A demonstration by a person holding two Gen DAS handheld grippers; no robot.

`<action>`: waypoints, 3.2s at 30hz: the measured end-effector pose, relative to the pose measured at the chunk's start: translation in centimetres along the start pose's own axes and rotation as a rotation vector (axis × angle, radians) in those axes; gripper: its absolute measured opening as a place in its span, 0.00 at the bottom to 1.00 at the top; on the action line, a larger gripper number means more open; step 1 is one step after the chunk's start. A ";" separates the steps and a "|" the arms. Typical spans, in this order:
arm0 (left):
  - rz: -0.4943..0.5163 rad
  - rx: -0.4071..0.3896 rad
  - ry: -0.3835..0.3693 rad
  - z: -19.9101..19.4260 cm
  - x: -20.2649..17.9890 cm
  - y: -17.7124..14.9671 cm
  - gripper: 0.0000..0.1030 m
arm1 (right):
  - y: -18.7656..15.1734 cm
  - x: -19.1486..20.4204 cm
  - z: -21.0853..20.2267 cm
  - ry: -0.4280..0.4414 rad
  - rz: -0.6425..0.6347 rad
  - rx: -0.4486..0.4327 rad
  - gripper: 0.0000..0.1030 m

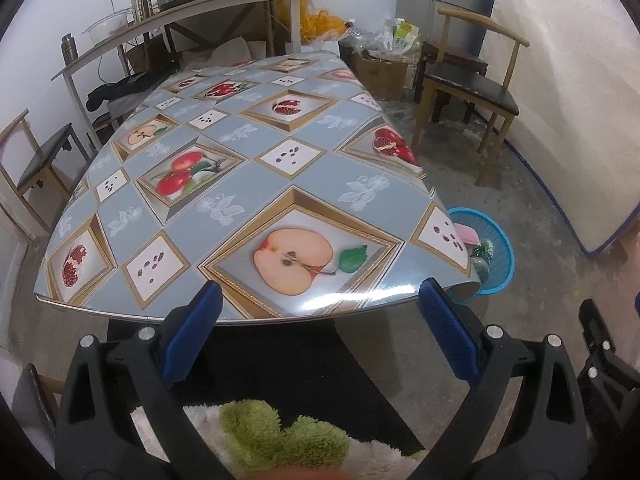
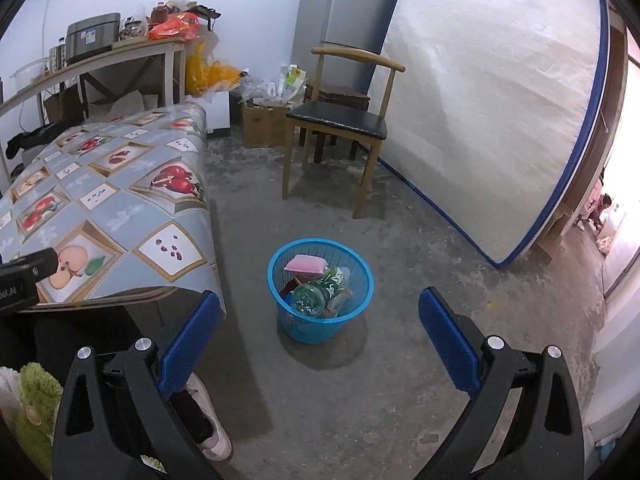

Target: Collect trash

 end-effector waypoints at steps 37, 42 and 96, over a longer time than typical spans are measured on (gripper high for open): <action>-0.003 0.037 0.028 0.6 1.3 -0.4 0.92 | 1.0 0.2 0.4 -0.002 -0.023 -0.005 0.94; 0.000 0.037 0.028 0.6 1.2 -0.4 0.92 | 1.3 0.3 0.3 0.001 -0.024 -0.008 0.94; 0.037 0.074 0.007 1.3 0.5 -1.1 0.92 | 1.8 -0.2 0.3 -0.008 -0.028 -0.016 0.94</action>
Point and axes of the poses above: each gripper's, at about its wrist camera, not at the fingertips, and z roughly the way its jaws point, x to its left, y to its top, the point moved 9 cm from there along z, roughly the way its jaws point, and after that the axes turned 3 degrees about x, right-handed, at the moved point
